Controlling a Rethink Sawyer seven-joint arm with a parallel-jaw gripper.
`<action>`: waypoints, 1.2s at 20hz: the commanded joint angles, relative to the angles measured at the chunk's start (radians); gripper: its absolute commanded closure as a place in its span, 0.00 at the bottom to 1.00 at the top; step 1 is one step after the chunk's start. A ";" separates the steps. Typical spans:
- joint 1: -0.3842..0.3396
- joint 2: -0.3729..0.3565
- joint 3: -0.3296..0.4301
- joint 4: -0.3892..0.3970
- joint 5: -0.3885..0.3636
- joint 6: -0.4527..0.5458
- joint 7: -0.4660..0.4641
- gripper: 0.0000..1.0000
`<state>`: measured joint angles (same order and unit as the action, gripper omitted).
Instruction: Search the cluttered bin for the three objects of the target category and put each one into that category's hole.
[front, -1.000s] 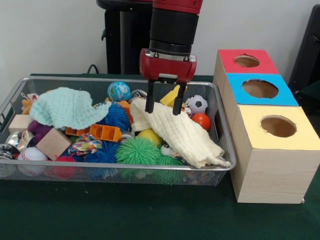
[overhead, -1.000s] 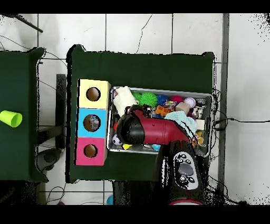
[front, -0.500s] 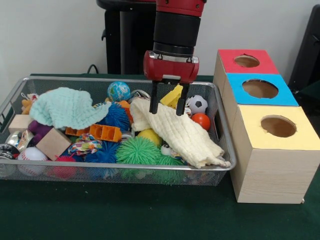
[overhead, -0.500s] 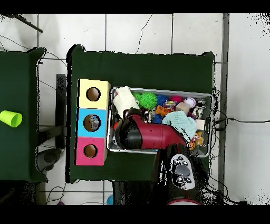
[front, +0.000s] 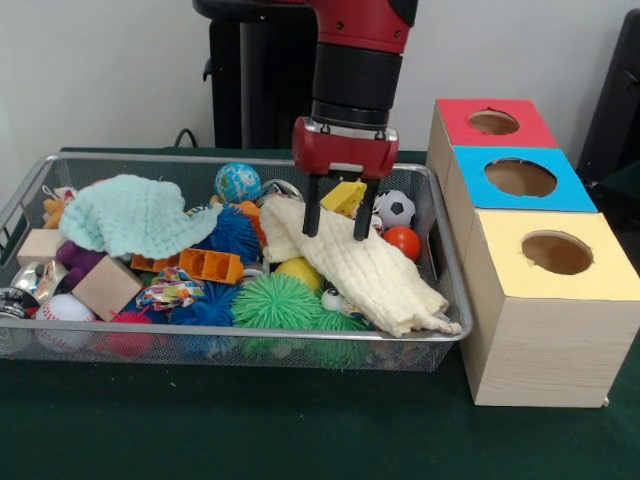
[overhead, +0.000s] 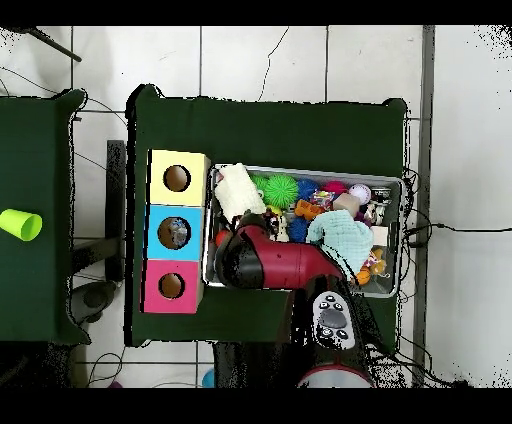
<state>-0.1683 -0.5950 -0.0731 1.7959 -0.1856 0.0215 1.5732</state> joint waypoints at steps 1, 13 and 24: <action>0.037 0.118 -0.020 0.043 0.027 -0.142 0.238 0.00; 0.033 0.155 -0.025 0.066 0.027 -0.223 0.225 0.00; 0.023 0.142 -0.023 0.070 0.009 -0.207 0.189 1.00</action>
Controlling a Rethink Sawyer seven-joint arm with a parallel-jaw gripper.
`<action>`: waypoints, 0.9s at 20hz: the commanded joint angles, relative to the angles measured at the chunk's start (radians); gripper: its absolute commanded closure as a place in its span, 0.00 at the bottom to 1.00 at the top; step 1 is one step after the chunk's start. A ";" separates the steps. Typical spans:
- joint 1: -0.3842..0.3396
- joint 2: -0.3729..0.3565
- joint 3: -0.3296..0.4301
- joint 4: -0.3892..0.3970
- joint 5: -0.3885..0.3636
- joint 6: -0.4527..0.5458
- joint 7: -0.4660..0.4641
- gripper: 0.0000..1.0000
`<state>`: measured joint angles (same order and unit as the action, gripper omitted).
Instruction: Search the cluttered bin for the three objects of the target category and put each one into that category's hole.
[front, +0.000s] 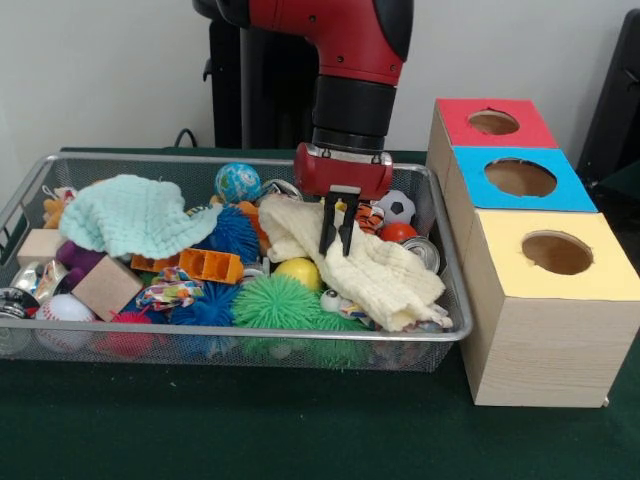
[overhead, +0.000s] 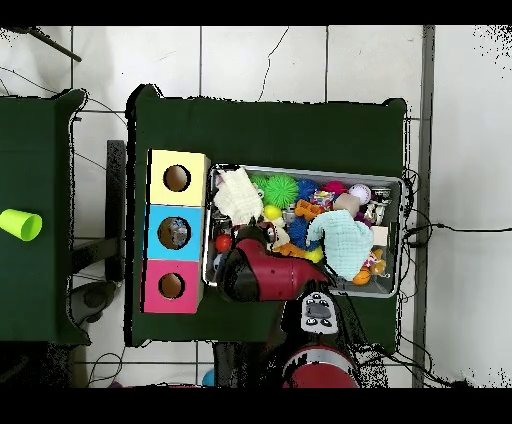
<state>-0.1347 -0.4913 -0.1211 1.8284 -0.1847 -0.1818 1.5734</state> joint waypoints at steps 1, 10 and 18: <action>-0.019 0.031 0.034 0.045 0.012 -0.005 0.198 1.00; -0.028 -0.010 0.051 0.051 0.000 0.048 0.174 1.00; -0.178 -0.299 0.139 0.180 -0.090 0.276 0.032 1.00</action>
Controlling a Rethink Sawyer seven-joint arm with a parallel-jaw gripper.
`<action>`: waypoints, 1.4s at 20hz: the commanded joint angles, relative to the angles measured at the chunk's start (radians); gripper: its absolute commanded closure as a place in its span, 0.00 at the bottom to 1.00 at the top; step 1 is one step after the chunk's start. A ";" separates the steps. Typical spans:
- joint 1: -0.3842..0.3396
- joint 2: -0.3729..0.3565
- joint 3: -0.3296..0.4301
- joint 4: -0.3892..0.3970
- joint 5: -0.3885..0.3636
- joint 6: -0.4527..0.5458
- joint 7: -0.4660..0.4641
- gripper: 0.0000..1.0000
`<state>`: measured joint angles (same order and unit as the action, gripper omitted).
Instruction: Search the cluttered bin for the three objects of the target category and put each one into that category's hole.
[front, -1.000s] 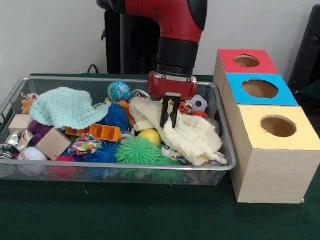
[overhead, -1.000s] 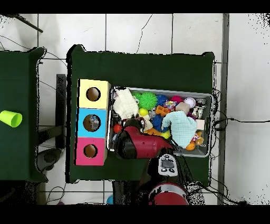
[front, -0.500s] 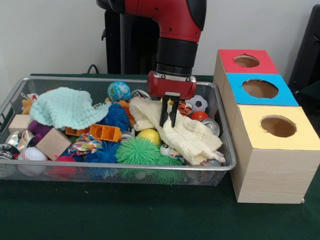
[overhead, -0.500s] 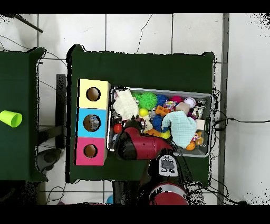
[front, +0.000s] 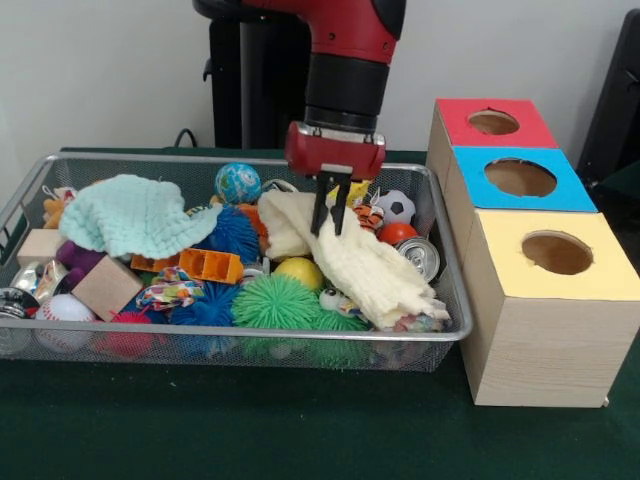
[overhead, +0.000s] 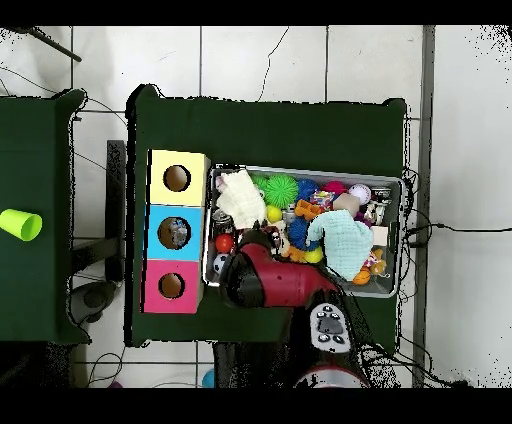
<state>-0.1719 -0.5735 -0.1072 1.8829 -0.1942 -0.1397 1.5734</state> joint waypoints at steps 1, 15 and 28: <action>-0.172 -0.243 0.149 0.140 -0.091 0.256 0.013 1.00; -0.431 -0.406 0.365 0.194 -0.194 0.425 -0.117 1.00; -0.549 -0.447 0.482 0.202 -0.244 0.500 -0.161 1.00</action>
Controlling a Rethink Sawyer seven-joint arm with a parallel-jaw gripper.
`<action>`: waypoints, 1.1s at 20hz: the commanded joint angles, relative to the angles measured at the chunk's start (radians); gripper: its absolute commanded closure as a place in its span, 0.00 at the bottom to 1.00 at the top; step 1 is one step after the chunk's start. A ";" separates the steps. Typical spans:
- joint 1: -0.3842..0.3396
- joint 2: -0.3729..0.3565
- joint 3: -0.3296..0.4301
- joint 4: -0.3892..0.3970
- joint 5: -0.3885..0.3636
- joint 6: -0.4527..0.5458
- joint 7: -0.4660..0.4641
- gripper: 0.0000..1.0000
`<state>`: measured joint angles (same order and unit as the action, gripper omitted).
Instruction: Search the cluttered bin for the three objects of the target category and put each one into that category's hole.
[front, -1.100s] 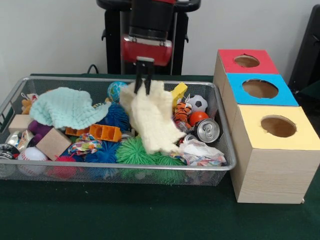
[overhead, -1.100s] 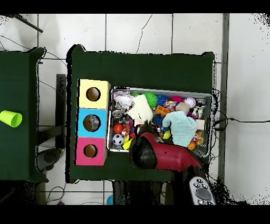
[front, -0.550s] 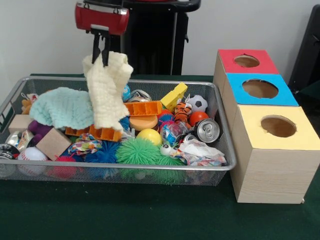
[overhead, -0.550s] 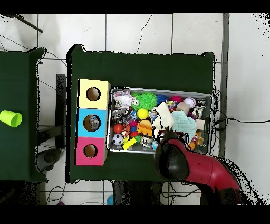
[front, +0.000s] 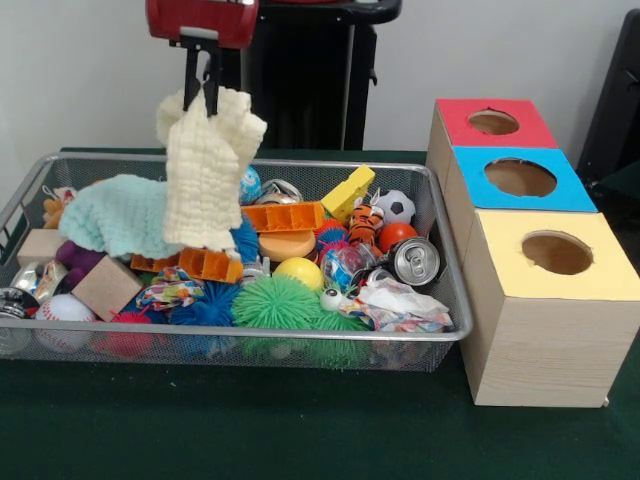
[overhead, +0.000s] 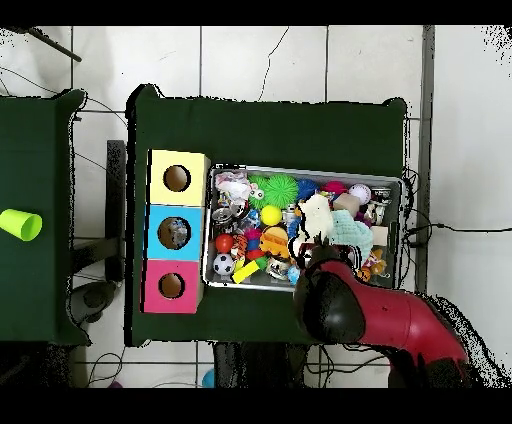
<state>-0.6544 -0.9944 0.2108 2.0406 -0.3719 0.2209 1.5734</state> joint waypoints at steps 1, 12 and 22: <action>-0.076 -0.029 0.174 0.047 -0.072 0.142 -0.164 1.00; -0.223 -0.033 0.317 0.049 -0.099 0.195 -0.217 1.00; -0.398 0.004 0.459 0.010 -0.144 0.267 -0.299 1.00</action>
<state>-0.9894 -1.0204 0.5254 2.0545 -0.4562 0.3441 1.5685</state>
